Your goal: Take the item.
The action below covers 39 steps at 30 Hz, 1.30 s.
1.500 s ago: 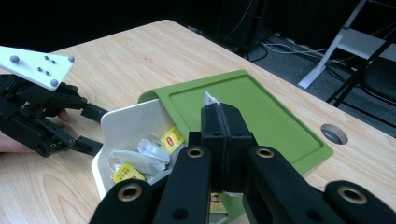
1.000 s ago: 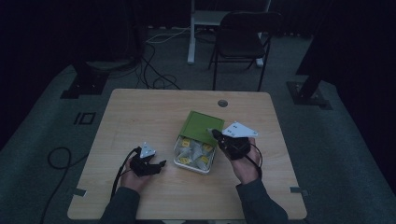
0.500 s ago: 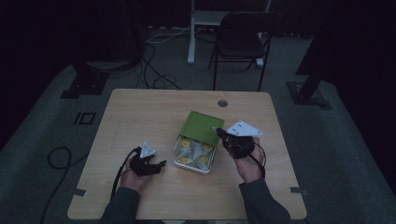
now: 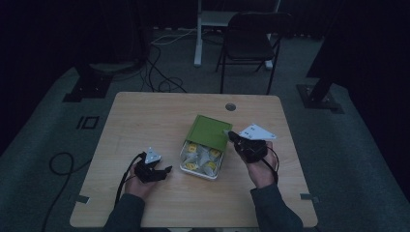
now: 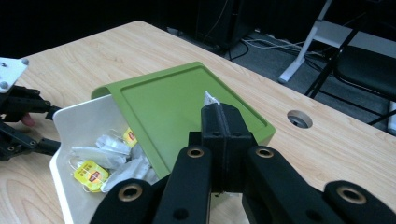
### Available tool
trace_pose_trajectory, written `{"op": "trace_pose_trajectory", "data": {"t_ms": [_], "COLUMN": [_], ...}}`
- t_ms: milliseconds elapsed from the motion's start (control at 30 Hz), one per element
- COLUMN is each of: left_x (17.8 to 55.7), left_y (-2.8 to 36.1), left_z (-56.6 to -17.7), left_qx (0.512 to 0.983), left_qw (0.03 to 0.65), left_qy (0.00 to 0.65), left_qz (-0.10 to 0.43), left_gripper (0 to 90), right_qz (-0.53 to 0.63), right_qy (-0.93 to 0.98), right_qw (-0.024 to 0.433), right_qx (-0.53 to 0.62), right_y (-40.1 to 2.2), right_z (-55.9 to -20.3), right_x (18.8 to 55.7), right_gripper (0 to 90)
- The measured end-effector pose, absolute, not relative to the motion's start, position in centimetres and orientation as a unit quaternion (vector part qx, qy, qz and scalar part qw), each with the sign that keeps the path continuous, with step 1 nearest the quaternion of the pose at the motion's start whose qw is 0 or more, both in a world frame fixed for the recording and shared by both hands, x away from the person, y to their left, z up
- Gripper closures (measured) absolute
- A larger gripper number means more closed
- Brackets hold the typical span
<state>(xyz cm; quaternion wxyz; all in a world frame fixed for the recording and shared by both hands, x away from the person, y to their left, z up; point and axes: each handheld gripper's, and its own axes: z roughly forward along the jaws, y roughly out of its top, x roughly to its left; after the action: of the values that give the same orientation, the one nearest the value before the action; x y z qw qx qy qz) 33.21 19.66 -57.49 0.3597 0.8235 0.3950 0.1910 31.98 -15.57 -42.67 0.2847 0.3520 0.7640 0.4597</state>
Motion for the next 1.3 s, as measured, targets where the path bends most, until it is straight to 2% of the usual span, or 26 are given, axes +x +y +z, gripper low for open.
{"op": "trace_pose_trajectory", "data": {"t_ms": [1300], "left_x": [33.2], "left_y": [19.7], "left_z": [-57.5], "left_qx": [0.824], "left_qw": [0.359], "left_qy": [0.394], "left_qz": [0.191], "left_gripper": [37.5], "right_qz": [0.451], "right_qy": [0.743], "right_qw": [0.294], "right_qx": [0.396], "right_y": [-18.4], "right_z": [-43.6], "right_x": [34.4], "right_gripper": [90.0]}}
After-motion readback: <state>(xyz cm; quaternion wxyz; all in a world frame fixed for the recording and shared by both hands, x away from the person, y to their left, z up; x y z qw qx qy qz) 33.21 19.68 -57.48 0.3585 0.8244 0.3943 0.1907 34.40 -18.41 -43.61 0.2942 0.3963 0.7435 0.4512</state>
